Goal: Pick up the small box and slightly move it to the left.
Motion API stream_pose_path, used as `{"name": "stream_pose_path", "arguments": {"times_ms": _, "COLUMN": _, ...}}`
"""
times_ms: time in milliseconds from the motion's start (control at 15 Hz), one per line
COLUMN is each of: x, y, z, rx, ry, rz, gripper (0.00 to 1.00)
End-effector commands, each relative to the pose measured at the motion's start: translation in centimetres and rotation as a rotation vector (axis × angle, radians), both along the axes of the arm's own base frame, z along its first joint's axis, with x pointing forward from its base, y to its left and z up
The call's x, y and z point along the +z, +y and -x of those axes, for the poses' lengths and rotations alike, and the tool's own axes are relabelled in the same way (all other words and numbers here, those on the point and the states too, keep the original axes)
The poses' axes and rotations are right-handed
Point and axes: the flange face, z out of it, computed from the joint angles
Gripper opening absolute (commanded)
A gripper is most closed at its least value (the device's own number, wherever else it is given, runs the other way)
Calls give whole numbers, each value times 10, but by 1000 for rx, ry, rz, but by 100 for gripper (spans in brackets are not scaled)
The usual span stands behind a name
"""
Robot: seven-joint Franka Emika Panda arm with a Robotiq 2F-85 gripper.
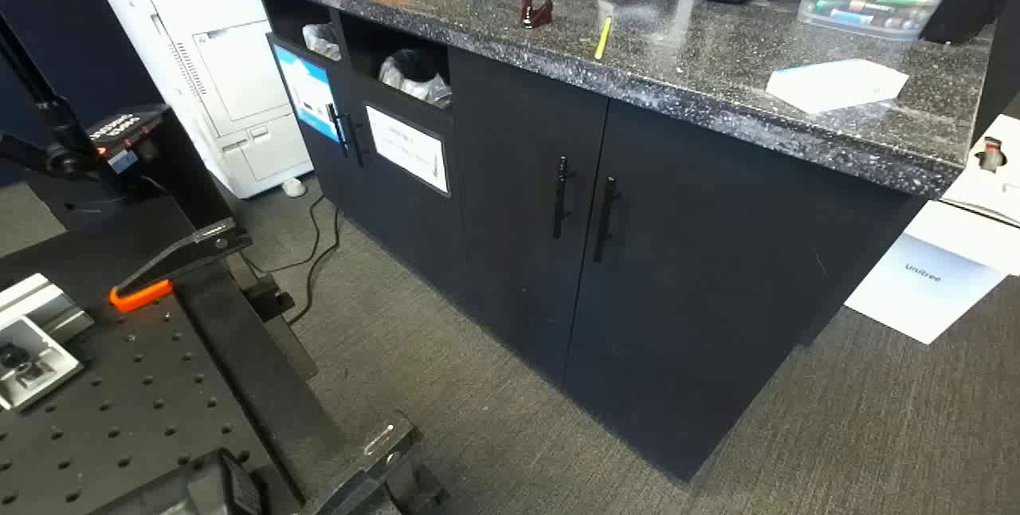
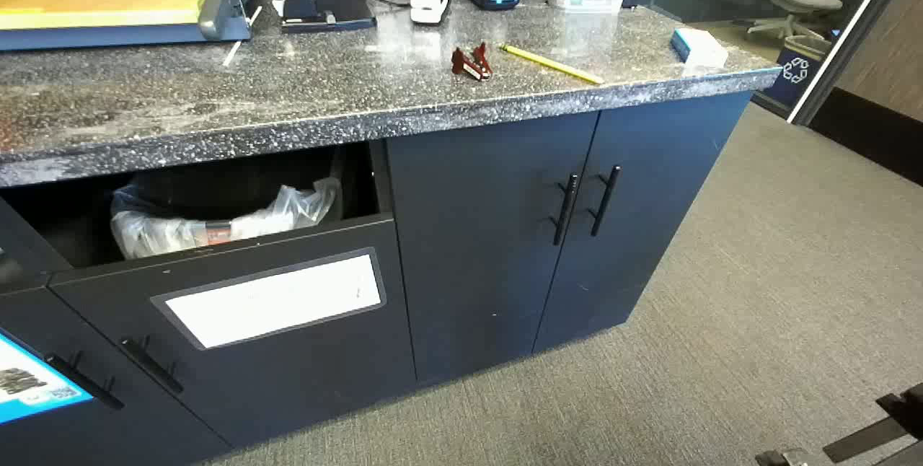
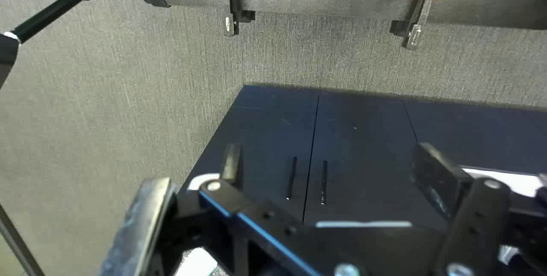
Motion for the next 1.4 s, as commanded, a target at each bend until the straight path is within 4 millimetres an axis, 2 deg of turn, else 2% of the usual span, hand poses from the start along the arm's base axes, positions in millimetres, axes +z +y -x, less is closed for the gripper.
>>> {"name": "stream_pose_path", "arguments": {"times_ms": 0, "x": -1, "y": 0, "z": 0, "rx": -1, "ry": 5, "rz": 0, "gripper": 100}}
{"name": "stream_pose_path", "arguments": {"times_ms": 333, "x": -2, "y": 0, "z": -1, "rx": -1, "ry": 10, "rz": 1, "gripper": 100}}
{"name": "stream_pose_path", "arguments": {"times_ms": 533, "x": 8, "y": -24, "z": -42, "rx": -46, "ry": 7, "rz": -3, "gripper": 100}}
{"name": "stream_pose_path", "arguments": {"times_ms": 800, "x": 11, "y": -81, "z": -107, "rx": -117, "ry": -51, "rz": -29, "gripper": 100}}
{"name": "stream_pose_path", "arguments": {"times_ms": 1067, "x": -6, "y": -123, "z": -175, "rx": -151, "ry": -116, "rz": -67, "gripper": 100}}
{"name": "stream_pose_path", "arguments": {"times_ms": 1333, "x": -29, "y": -152, "z": -249, "rx": -196, "ry": -121, "rz": -112, "gripper": 100}}
